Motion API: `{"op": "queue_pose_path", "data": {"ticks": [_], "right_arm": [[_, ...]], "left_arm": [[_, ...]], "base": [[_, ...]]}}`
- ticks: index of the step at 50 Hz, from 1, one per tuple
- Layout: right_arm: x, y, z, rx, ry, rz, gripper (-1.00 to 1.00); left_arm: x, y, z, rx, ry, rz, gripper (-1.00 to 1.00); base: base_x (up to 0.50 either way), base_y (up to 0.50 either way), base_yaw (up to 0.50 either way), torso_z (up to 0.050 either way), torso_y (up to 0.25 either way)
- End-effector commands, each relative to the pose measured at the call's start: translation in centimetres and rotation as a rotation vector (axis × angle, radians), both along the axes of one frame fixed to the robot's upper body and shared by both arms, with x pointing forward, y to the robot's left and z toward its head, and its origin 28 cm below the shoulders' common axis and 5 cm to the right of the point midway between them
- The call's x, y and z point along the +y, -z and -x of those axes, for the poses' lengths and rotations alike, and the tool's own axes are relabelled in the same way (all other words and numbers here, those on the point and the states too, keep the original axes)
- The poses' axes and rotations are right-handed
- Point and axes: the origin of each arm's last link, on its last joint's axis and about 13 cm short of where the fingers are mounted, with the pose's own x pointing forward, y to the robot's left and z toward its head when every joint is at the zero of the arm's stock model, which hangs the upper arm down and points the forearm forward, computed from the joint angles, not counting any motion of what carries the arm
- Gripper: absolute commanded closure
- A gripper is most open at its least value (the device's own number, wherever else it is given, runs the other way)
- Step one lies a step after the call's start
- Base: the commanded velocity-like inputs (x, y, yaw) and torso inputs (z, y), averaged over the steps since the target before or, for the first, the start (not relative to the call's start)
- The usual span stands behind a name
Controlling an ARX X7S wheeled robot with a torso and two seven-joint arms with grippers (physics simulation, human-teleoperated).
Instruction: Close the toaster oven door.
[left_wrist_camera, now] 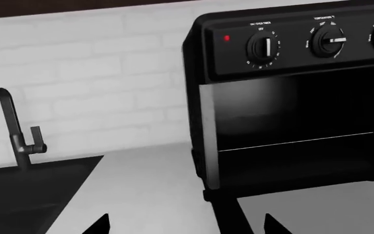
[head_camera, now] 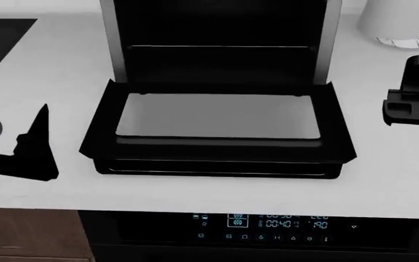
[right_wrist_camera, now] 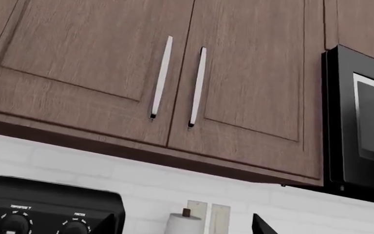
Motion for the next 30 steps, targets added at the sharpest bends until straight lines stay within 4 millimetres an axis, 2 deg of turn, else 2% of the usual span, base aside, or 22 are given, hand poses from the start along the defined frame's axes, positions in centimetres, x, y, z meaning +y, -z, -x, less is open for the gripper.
{"op": "queue_pose_path", "data": {"ticks": [1,30], "right_arm": [[0.06,-0.25,0.24,0.001,0.003,0.006,-1.00],[-0.20,-0.29,0.90,-0.009,0.012,-0.001,-1.00]], "left_arm": [[-0.03,-0.16,0.02,-0.007,0.002,0.006,-1.00],[-0.20,-0.31,0.06,-0.016,0.011,0.002,-1.00]], "base": [[0.36,0.00,0.00,0.000,0.000],[0.35,0.02,0.00,0.000,0.000]]}}
